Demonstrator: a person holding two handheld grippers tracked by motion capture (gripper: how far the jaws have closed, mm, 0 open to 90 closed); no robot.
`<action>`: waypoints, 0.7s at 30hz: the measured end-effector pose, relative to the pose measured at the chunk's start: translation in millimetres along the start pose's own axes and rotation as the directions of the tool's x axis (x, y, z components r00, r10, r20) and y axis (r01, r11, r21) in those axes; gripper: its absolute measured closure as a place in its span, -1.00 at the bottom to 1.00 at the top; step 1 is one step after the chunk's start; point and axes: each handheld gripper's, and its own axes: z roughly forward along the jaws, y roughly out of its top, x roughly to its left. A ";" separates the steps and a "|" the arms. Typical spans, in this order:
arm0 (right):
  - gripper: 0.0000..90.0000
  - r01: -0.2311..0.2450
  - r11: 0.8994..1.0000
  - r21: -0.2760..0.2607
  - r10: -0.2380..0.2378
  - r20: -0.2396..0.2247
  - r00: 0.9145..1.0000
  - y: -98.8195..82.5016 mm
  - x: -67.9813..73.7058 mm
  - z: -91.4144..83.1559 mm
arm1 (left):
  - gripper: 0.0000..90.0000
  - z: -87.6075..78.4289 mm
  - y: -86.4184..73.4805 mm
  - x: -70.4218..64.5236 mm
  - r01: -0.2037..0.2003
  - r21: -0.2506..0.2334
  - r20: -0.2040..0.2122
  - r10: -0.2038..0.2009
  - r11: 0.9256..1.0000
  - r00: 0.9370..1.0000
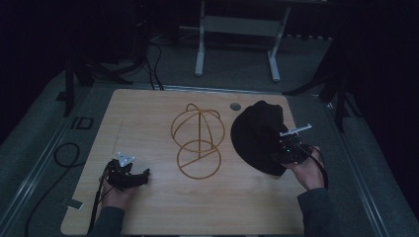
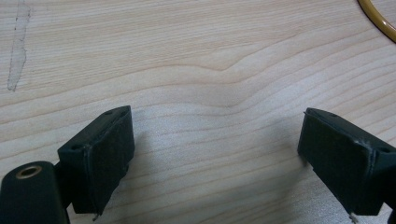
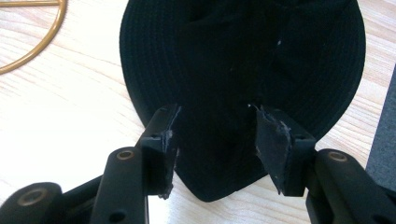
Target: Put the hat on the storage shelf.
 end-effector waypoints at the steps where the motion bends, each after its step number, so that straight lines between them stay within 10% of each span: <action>1: 0.09 -0.004 1.000 0.003 0.004 0.001 1.000 0.9 -0.9 0.8 | -0.75 0.0 0.0 0.0 0.000 0.000 0.000 0.000 1.000 1.000; 21: 0.09 -0.008 0.999 0.035 0.008 -0.003 1.000 25.5 -13.0 16.8 | -0.75 0.0 0.0 0.0 0.000 0.000 0.000 0.000 1.000 1.000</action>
